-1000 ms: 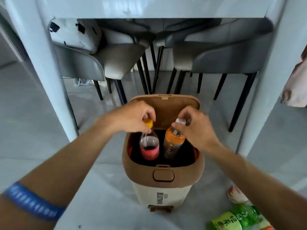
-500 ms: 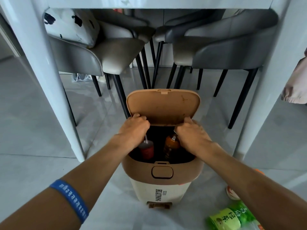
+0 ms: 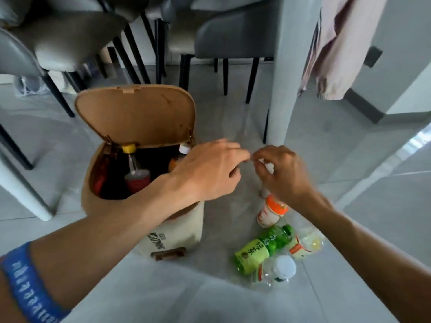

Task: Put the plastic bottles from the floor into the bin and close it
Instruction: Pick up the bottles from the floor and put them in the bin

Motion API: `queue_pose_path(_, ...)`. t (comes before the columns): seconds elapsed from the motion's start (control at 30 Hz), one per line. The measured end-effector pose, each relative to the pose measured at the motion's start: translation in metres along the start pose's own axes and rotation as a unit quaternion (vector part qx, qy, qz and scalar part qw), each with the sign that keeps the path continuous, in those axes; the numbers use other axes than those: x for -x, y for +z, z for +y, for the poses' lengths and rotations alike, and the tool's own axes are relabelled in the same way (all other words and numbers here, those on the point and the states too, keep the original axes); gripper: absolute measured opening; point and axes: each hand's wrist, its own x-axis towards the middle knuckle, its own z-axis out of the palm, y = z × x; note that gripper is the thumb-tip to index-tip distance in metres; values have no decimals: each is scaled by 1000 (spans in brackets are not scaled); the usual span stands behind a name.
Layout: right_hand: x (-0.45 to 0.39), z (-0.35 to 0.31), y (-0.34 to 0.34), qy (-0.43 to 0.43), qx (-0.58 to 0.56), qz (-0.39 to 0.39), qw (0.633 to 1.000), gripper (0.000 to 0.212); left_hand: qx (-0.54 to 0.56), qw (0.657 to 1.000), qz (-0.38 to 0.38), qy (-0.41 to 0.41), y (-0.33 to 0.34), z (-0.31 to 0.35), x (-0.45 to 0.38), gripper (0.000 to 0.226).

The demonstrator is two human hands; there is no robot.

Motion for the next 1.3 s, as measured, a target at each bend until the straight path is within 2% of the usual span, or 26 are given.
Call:
queue_pose_path(0.07,19,33,-2,86,30,-60,994,24,16,998,-66,16,28,25,-5,26)
queue_pose_path(0.13,37,55,2,116,73,-134,981,34,2,981,-192,15,68,43,-3,30)
queue_pose_path(0.23,60,73,9,121,106,-211,964,44,24,942,-334,28,127,58,10,65)
queue_pose_path(0.3,70,82,14,119,96,-226,962,43,67,930,-357,62,154,65,19,82)
queue_pose_path(0.37,75,89,17,113,84,-220,965,42,102,931,-333,110,167,74,26,82)
queue_pose_path(0.47,76,94,20,103,96,-197,970,42,138,931,-304,145,176,83,31,58)
queue_pose_path(0.57,73,96,25,118,92,-194,970,46,118,931,-310,150,172,84,32,43)
queue_pose_path(0.73,68,98,38,133,50,-195,970,37,121,951,-254,129,132,83,18,50)
queue_pose_path(0.83,57,82,39,102,46,-174,978,35,136,967,-207,66,77,73,1,53)
queue_pose_path(0.97,17,35,20,52,-14,-62,997,48,150,984,-94,-13,-31,38,-16,49)
queue_pose_path(1.13,-46,-33,-30,30,-76,119,989,32,144,983,57,-98,-158,-19,3,51)
queue_pose_path(1.2,-63,-57,-51,16,-93,182,979,31,144,977,75,-138,-194,-42,19,51)
queue_pose_path(1.3,-80,-90,-70,3,-121,264,957,31,158,966,30,-203,-214,-82,45,43)
